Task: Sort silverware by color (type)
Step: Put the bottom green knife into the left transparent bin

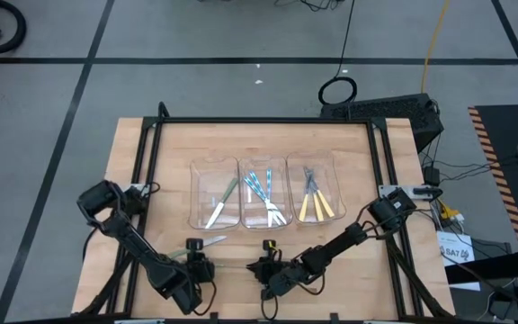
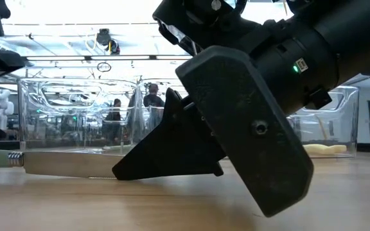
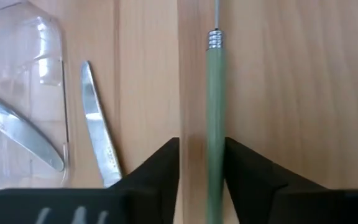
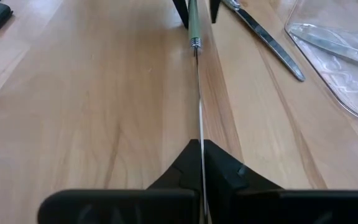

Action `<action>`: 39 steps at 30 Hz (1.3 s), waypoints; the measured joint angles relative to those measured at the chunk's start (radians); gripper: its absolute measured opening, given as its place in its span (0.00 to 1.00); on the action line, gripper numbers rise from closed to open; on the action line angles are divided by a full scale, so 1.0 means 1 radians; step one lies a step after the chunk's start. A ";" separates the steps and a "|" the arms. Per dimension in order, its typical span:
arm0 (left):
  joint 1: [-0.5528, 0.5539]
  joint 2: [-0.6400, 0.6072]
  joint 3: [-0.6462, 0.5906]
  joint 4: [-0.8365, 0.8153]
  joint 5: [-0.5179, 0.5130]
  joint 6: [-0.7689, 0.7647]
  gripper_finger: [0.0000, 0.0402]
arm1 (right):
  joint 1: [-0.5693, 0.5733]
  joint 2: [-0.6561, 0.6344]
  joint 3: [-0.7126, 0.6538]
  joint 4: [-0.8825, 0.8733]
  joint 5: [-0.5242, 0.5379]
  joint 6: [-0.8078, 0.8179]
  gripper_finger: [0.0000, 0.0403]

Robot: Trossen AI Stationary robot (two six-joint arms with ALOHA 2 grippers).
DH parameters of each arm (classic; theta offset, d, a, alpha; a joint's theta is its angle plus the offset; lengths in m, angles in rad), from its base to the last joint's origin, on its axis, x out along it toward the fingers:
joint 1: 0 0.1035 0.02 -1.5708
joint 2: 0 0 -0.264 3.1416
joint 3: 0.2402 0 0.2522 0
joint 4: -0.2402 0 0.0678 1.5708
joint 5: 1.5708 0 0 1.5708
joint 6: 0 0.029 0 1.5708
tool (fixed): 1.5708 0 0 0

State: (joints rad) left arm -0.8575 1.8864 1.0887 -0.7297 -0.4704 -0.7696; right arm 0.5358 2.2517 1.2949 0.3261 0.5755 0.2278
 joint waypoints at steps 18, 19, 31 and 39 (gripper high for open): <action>-0.009 0.005 -0.003 0.001 -0.035 -0.020 0.09 | 0.033 -0.097 -0.006 -0.149 0.001 0.042 0.21; -0.011 -0.006 -0.004 -0.008 -0.031 -0.023 0.09 | 0.042 -0.119 -0.006 -0.203 0.004 0.071 0.23; -0.011 -0.241 -0.002 -0.009 -0.079 -0.039 0.09 | 0.225 -0.278 -0.004 -0.749 0.100 0.473 0.33; -0.012 -0.407 -0.001 -0.001 -0.310 -0.007 0.09 | 0.396 -0.275 -0.011 -0.757 0.319 0.617 0.31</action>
State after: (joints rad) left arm -0.8692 1.4797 1.0874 -0.7303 -0.7801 -0.7770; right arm 0.9314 1.9770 1.2835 -0.4313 0.8945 0.8450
